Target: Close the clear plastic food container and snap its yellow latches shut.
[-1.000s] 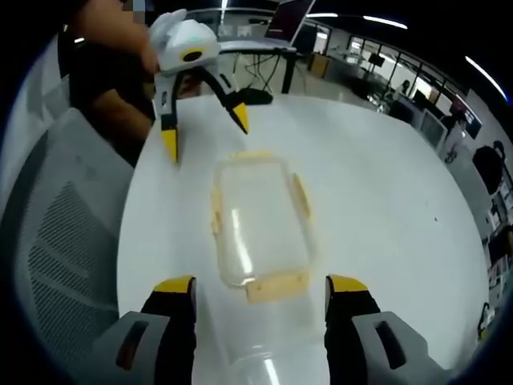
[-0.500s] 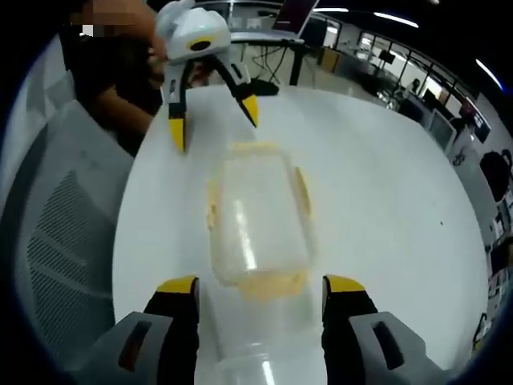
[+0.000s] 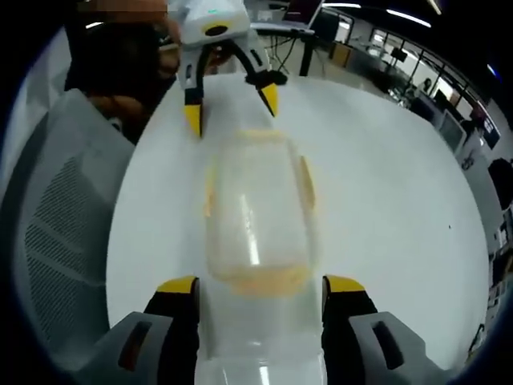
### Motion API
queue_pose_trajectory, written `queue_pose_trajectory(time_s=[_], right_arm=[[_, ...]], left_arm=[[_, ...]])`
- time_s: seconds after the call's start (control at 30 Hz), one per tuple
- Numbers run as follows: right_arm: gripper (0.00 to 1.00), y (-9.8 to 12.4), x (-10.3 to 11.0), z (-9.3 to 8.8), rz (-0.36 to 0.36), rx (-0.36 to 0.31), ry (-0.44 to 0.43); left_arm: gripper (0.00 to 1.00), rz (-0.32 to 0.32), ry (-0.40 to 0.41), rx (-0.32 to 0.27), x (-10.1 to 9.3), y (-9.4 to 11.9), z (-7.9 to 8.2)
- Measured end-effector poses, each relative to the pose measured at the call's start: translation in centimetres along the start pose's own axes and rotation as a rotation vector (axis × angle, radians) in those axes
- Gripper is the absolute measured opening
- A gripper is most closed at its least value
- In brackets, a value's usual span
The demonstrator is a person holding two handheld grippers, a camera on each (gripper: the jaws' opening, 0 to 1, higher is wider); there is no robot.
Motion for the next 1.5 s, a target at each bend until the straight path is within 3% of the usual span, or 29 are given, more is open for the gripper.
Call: queue_pose_trajectory(time_s=[0.27,0.73,1.23,1.5], right_arm=[[0.59,-0.6,-0.3,-0.3,0.031,0.035,0.034],[0.57,-1.5,-0.7,-0.7,0.044,0.067,0.028],[0.56,-2.0,-1.2,-0.7,0.070,0.060,0.013],[0.53,-2.2,-1.2,-0.7,0.101,0.072,0.004]], left_arm=[[0.58,-0.015,-0.043,0.042,1.1,-0.6,0.1],[0.56,-0.054,-0.097,0.063,2.2,-1.4,0.3],[0.51,-0.116,-0.084,0.063,2.6,-2.0,0.5],[0.43,-0.170,-0.060,0.071,2.4,-2.3,0.4]])
Point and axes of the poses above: the point that each gripper's makers call its tool centre point, and the gripper's own axes: y roughly backward along the fingers, x roughly to its left, z roughly out of its top, the point moved 6 cm from there along y, roughly backward along the fingers, and after that the axes turned 11 degrees about -x, right-handed, at the moved point
